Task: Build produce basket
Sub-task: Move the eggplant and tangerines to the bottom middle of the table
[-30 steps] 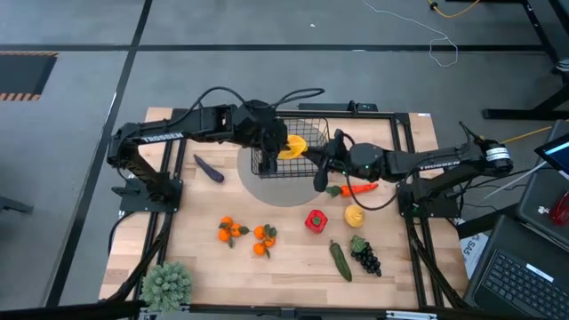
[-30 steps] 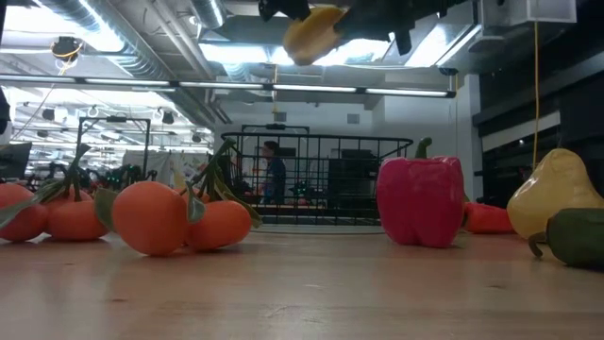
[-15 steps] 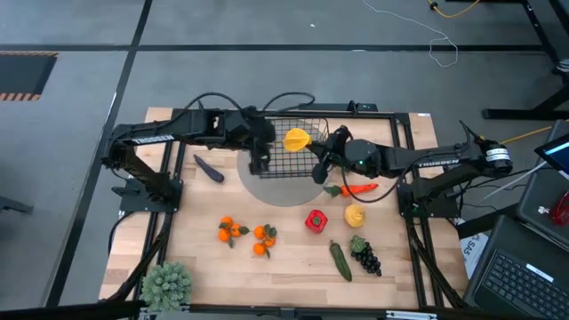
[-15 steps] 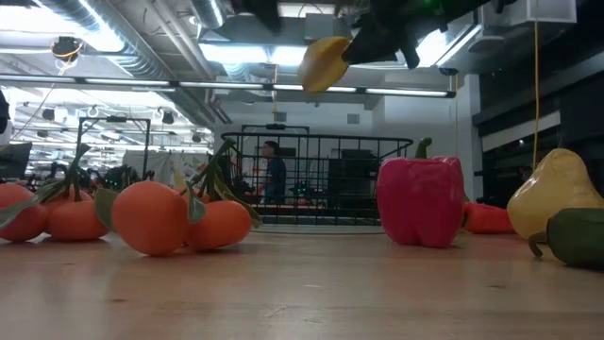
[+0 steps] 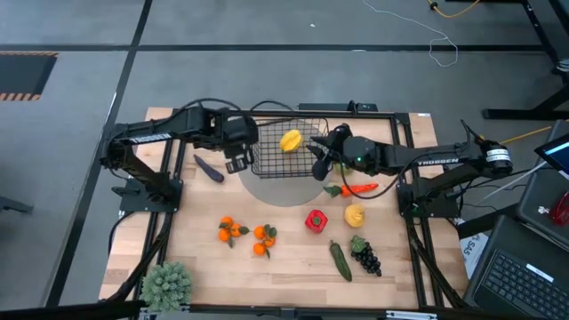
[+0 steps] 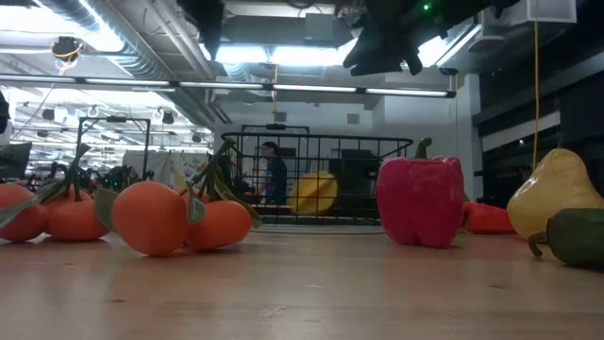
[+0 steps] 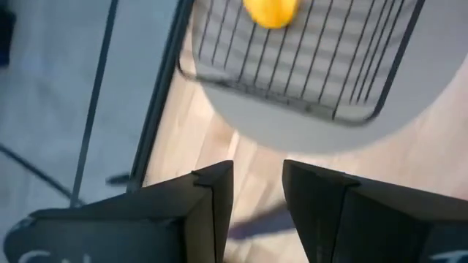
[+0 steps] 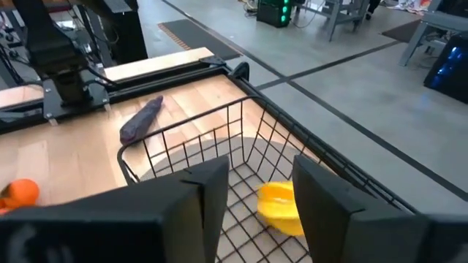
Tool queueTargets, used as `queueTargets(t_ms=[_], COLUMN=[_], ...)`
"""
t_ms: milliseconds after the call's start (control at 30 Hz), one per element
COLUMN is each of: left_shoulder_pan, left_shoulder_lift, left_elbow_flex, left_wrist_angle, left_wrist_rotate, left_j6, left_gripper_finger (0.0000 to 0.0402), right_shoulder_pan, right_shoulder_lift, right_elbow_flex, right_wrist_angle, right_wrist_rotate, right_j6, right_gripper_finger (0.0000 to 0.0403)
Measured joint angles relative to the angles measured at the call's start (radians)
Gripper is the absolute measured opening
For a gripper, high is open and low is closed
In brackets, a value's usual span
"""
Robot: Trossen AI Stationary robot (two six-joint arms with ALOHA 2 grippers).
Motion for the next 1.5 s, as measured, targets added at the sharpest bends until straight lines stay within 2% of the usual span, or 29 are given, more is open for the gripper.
queueTargets(t_ms=[200, 467, 633, 800, 933, 1033, 1133, 1500], left_shoulder_pan=[0.001, 0.004, 0.021, 0.02, 0.007, -0.012, -0.031, -0.105], left_shoulder_lift=[0.0, -0.094, -0.23, -0.4, -0.52, -0.592, -0.644, -0.807], left_elbow_flex=[-0.002, -0.102, -0.232, -0.408, -0.543, -0.623, -0.693, -0.997], left_wrist_angle=[-0.192, -0.181, -0.183, -0.113, -0.09, -0.049, 0.03, 0.321], left_wrist_rotate=[-0.011, -0.027, -0.03, -0.035, -0.033, -0.03, -0.031, -0.026], left_j6=[-0.112, -0.127, -0.18, -0.303, -0.537, -0.63, -0.65, -0.624], left_gripper_finger=[0.0106, 0.0106, 0.0106, 0.0106, 0.0106, 0.0106, 0.0106, 0.0106], right_shoulder_pan=[0.0, 0.001, 0.003, 0.003, 0.003, 0.003, 0.004, 0.058], right_shoulder_lift=[0.0, -0.038, -0.135, -0.247, -0.34, -0.388, -0.408, -0.412], right_elbow_flex=[0.0, -0.001, -0.001, 0.0, 0.0, -0.001, -0.001, -0.015], right_wrist_angle=[-0.04, -0.079, -0.196, -0.4, -0.642, -0.761, -0.803, -0.946], right_wrist_rotate=[-0.04, -0.263, -0.308, -0.32, -0.351, -0.326, -0.28, -0.281], right_j6=[0.003, 0.098, 0.139, 0.219, 0.328, 0.412, 0.468, 0.511], right_gripper_finger=[0.0143, 0.0143, 0.0143, 0.0143, 0.0143, 0.0143, 0.0143, 0.0143])
